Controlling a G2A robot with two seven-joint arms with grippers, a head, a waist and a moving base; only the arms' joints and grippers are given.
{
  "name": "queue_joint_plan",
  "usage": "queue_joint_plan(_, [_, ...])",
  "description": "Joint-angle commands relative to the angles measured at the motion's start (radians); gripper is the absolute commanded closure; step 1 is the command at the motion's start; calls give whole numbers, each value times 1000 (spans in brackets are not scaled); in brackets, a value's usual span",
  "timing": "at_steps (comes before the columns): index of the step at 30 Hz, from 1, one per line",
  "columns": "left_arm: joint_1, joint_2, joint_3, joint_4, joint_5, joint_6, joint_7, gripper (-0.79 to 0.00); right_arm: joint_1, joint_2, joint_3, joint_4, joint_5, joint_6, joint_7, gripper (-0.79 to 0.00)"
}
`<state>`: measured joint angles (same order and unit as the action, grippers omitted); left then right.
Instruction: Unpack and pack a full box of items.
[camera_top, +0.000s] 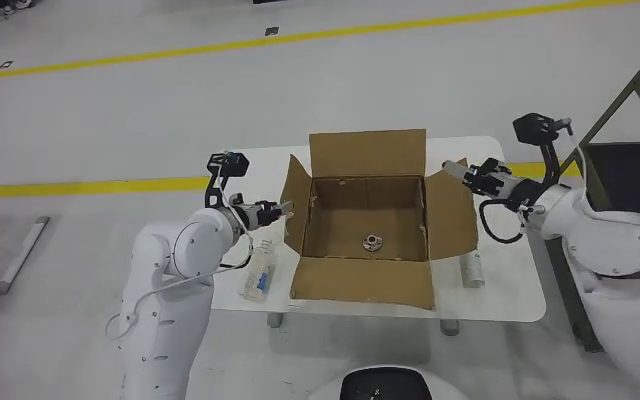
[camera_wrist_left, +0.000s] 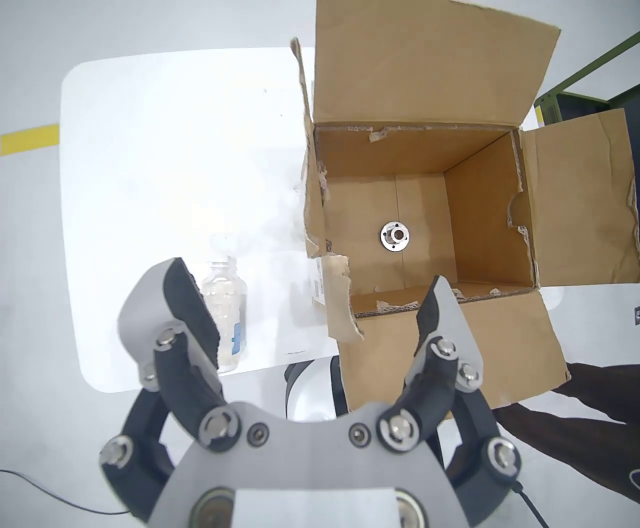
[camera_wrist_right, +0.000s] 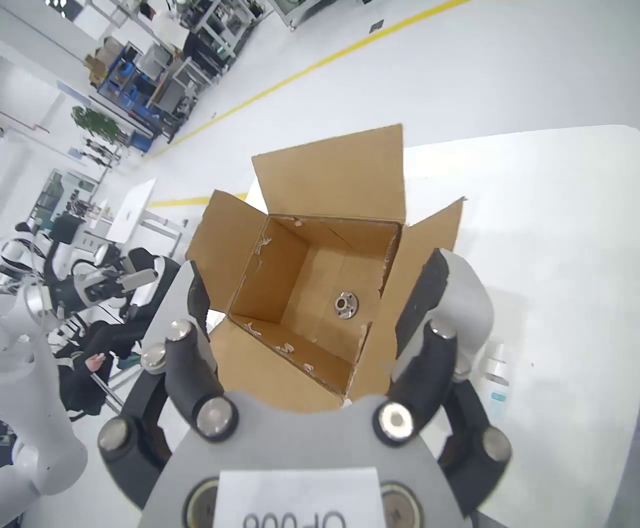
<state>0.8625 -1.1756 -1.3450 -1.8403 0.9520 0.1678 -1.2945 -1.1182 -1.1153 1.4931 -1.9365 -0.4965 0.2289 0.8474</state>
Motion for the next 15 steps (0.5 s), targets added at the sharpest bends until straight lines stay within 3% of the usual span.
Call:
queue_joint_plan(1, [5, 3, -12, 0, 28, 2, 19, -785, 51, -7, -119, 42, -98, 45, -6, 0])
queue_joint_plan(10, [12, 8, -30, -1, 48, 5, 38, -785, 261, -76, -554, 329, -329, 258, 45, 0])
queue_joint_plan(15, [12, 8, -30, -1, 48, 5, 38, -785, 337, -121, -673, 495, -320, 287, 55, 0])
